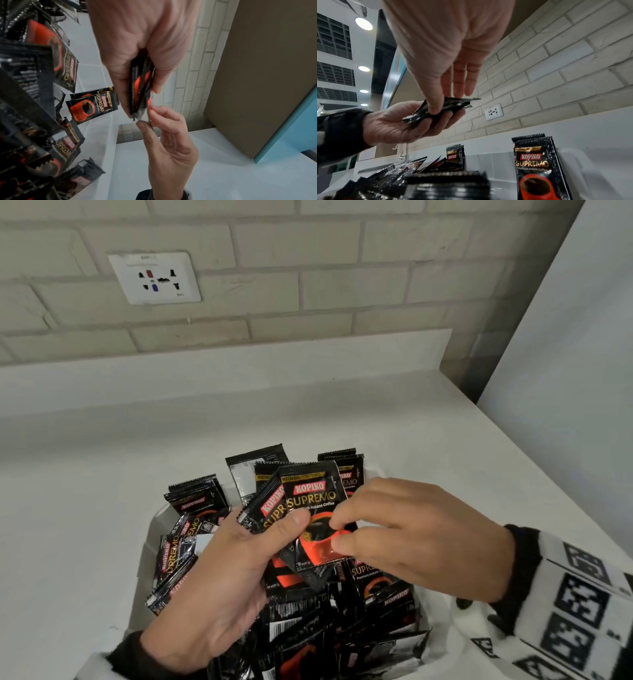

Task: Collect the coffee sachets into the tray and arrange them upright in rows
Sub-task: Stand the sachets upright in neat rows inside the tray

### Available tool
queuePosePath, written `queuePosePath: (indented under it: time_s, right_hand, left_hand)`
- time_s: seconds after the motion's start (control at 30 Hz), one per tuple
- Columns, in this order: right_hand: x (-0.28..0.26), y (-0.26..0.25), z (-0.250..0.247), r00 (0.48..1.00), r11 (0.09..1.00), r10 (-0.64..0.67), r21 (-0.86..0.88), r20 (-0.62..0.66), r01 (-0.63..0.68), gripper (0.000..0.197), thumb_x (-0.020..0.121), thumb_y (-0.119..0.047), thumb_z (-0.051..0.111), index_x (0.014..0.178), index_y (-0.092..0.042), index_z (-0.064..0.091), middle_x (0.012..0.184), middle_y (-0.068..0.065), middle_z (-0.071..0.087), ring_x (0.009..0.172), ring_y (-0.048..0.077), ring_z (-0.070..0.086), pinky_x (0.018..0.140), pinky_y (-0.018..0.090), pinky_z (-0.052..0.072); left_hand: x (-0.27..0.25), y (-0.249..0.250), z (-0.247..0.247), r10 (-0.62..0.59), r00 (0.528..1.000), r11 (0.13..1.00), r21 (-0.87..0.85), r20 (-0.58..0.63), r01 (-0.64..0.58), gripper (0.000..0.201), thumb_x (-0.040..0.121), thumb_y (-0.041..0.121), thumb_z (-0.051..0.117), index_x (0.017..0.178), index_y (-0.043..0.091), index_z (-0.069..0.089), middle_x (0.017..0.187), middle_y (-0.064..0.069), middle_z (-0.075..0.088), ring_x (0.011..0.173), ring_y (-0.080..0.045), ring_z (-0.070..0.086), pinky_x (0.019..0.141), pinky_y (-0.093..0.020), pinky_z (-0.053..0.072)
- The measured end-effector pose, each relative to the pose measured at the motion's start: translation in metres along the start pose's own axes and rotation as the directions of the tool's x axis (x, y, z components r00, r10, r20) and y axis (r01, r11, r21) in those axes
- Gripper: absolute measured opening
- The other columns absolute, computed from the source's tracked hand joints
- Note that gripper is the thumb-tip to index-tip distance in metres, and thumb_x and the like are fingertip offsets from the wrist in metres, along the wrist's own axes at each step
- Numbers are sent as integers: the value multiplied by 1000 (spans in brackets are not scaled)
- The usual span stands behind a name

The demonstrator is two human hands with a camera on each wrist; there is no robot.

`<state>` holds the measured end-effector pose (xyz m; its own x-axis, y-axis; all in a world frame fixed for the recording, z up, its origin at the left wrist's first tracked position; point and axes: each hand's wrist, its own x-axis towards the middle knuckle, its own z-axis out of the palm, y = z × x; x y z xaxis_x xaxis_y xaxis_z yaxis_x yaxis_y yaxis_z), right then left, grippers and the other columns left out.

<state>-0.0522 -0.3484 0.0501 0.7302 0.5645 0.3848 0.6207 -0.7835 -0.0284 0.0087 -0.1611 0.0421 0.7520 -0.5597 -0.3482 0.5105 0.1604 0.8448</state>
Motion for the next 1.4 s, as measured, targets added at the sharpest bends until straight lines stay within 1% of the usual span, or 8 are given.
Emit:
queuePosePath:
  time_s: [0.17, 0.37, 0.53, 0.63, 0.73, 0.9, 1.07, 1.4]
  right_hand:
    - [4, 1, -11, 956, 873, 290, 420, -35, -249, 25, 75, -45, 64, 90, -27, 69, 102, -9, 62, 92, 1, 54, 81, 19, 44]
    - [21, 20, -17, 761, 565, 605, 546, 237, -619, 42, 68, -40, 73, 99, -51, 46, 103, -16, 57, 89, 1, 56, 75, 19, 47]
    - [26, 21, -11, 719, 433, 589, 606, 369, -667, 40, 72, -16, 75, 95, -41, 54, 80, -8, 61, 66, 5, 57, 72, 25, 51]
    - [28, 26, -12, 718, 396, 577, 635, 389, -663, 24, 74, -10, 73, 84, -29, 64, 74, -7, 60, 60, -1, 53, 58, 12, 45]
    - [27, 35, -16, 706, 382, 590, 635, 391, -671, 19, 76, -5, 71, 76, -23, 63, 68, -7, 61, 57, 0, 54, 51, 12, 45]
    - [23, 56, -19, 671, 434, 630, 540, 390, -721, 19, 78, -7, 69, 73, -24, 62, 65, -8, 60, 54, 0, 55, 51, 14, 46]
    - [22, 71, -7, 645, 550, 653, 338, 395, -764, 15, 80, -13, 69, 76, -26, 63, 68, -14, 58, 53, -4, 54, 53, 6, 40]
    - [29, 81, 22, 634, 678, 614, 97, 471, -729, 7, 82, -19, 68, 88, -19, 64, 79, -7, 59, 79, 10, 55, 64, 16, 38]
  left_hand:
    - [4, -3, -7, 69, 997, 994, 91, -23, -67, 88, 32, 32, 94, 105, -5, 62, 88, -22, 72, 72, -30, 72, 51, -33, 57]
    - [0, -10, 6, 64, 997, 980, 184, 44, -71, 33, 76, -9, 60, 80, 22, 48, 43, 13, 61, 43, 9, 58, 46, -6, 45]
    - [2, -10, 1, 70, 997, 971, 228, 23, -74, 30, 71, 2, 64, 87, 26, 54, 66, 8, 73, 60, 2, 67, 55, -15, 50]
    - [3, -7, -5, 87, 996, 978, 195, -29, -80, 34, 62, 13, 66, 96, 16, 62, 81, -5, 75, 72, -16, 72, 74, -40, 56]
    - [5, -4, -14, 117, 991, 978, 181, -63, -104, 63, 39, 40, 91, 92, 18, 66, 89, -8, 75, 80, -21, 72, 91, -53, 45]
    - [6, -3, -33, 170, 981, 977, 142, -88, -157, 111, 5, 46, 91, 104, 9, 61, 87, -15, 74, 77, -28, 72, 74, -44, 51]
    - [-1, 0, -42, 205, 974, 972, 135, -94, -191, 91, 11, 38, 94, 93, 9, 68, 86, -19, 73, 72, -30, 72, 51, -32, 57]
    - [-4, -3, -43, 191, 979, 978, 97, -76, -183, 51, 44, 19, 83, 91, 9, 67, 88, -21, 72, 70, -30, 72, 47, -30, 55]
